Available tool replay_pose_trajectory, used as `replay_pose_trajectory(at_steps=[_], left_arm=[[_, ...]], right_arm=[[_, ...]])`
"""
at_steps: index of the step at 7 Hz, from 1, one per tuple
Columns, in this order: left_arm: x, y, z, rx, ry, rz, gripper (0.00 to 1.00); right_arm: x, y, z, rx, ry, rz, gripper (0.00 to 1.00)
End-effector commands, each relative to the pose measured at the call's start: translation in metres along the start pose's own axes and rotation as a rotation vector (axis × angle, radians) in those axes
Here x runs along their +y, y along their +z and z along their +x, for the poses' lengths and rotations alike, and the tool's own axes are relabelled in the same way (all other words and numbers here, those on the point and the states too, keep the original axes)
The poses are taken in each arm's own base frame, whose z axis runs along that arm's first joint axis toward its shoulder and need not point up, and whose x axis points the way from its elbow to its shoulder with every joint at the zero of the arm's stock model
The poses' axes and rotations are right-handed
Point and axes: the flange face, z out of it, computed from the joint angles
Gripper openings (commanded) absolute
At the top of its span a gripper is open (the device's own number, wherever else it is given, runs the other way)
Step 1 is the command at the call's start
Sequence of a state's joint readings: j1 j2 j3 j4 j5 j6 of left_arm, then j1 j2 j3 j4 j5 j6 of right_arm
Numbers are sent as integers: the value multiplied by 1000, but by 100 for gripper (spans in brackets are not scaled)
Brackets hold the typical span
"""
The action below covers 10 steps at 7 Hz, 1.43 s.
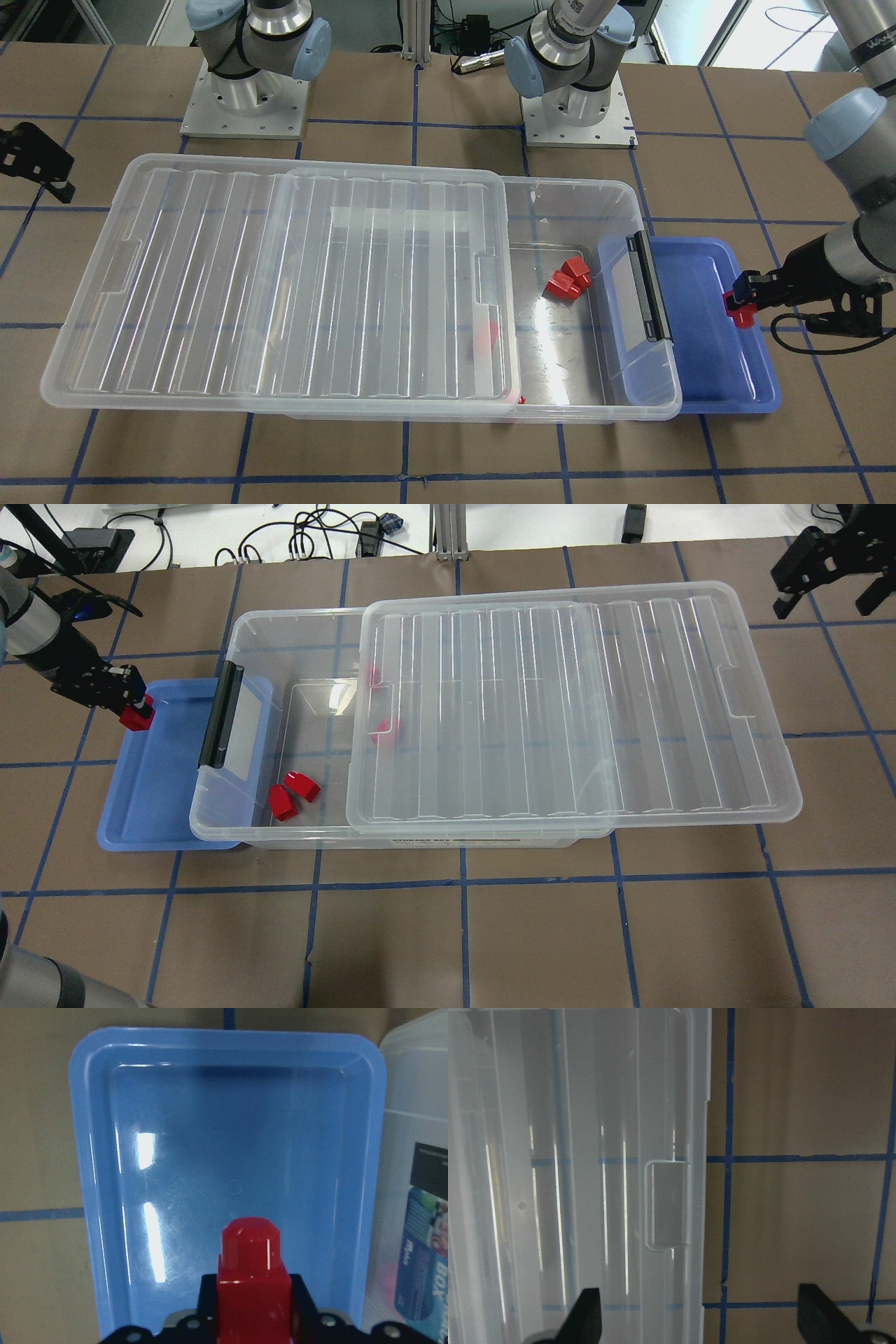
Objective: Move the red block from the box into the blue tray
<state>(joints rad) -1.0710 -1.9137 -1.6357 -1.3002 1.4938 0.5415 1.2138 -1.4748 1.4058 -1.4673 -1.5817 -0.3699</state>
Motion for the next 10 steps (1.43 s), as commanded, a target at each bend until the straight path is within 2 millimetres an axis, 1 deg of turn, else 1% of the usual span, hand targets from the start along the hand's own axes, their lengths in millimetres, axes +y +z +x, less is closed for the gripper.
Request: replay_pose_trajectory(at_steps=[1,2,3,4,5,6,7,8,9,10], left_arm=[[7,43,0,-3,2,5,0],[9,59,1,0,-2,-1,0],[8,68,-1,-10,2,10,18],[0,65,-3,-33,3,32,83],[0,56,2,-40,-7,38,97],[0,42,14,-49,-11,46,100],[-1,29,32,-73,-7,20,100],[-5,3,61,-123,-9,12,100],[-9,-25,89,-137,-41,-4,100],[-12,-59,119,-135,-81,-20,100]], right_arm=[[9,18,47,-8,-54,-38,100],[14,36,53,-20,-47,-68,100],[16,50,52,-28,-44,-81,100],[1,77,60,-19,-45,-67,100],[-5,105,67,-7,-44,-98,100],[-6,114,69,-5,-43,-101,100],[-7,123,69,-12,-41,-108,100],[-7,136,69,-8,-41,-101,100],[-3,150,67,-5,-41,-98,100],[-2,152,65,-4,-41,-98,100]])
